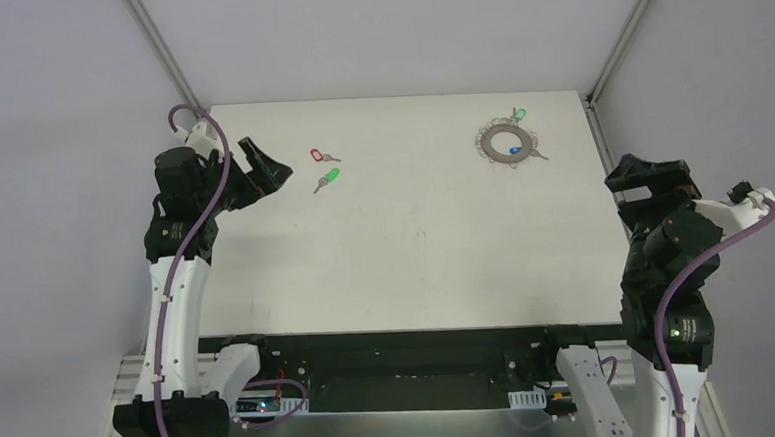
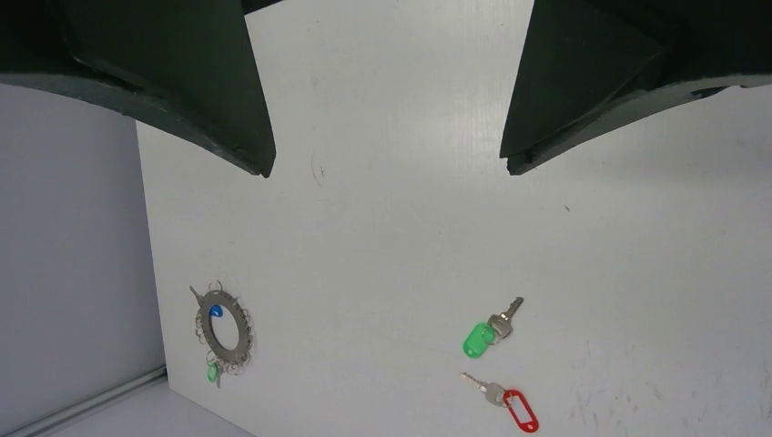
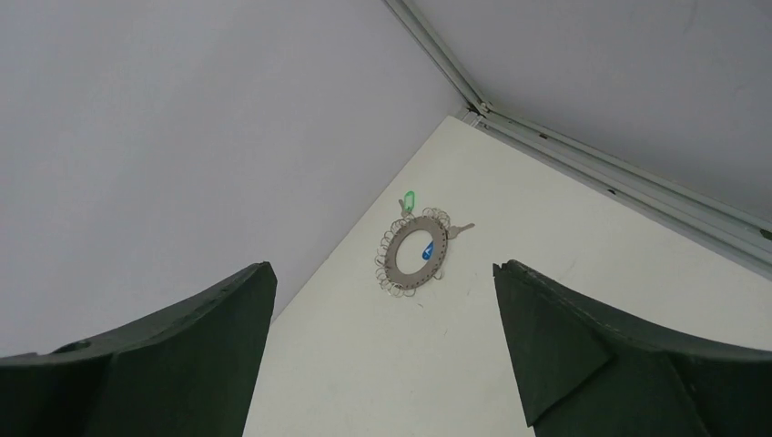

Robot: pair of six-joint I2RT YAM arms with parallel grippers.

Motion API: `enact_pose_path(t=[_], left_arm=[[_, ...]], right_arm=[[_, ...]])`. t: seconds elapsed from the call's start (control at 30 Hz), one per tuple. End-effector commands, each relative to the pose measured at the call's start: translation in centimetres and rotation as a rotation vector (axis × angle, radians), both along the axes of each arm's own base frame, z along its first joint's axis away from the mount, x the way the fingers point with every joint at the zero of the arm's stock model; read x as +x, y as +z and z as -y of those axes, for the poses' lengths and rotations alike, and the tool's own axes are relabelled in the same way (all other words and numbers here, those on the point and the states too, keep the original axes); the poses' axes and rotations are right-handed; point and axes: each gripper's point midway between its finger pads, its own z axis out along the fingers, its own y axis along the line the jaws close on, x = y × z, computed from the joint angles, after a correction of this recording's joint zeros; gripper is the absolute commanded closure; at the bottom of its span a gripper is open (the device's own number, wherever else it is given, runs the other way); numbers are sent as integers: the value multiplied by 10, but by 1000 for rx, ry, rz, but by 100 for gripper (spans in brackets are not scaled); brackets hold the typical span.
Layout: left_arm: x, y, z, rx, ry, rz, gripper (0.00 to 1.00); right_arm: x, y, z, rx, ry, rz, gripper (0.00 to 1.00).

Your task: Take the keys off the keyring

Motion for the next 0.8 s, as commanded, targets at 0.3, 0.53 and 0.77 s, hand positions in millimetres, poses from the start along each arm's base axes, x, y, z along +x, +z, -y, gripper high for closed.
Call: enact_pose_path(t=[0.3, 0.53, 0.77], left_arm=[[29, -46, -34, -283, 143, -193, 1], [36, -51, -27, -311, 134, -232, 1], [34, -28, 24, -173, 7, -184, 1]], right_arm=[[62, -69, 2, 175, -54, -191, 1], [136, -151, -17, 369, -38, -418, 1], [211, -224, -40, 472, 32, -600, 13]])
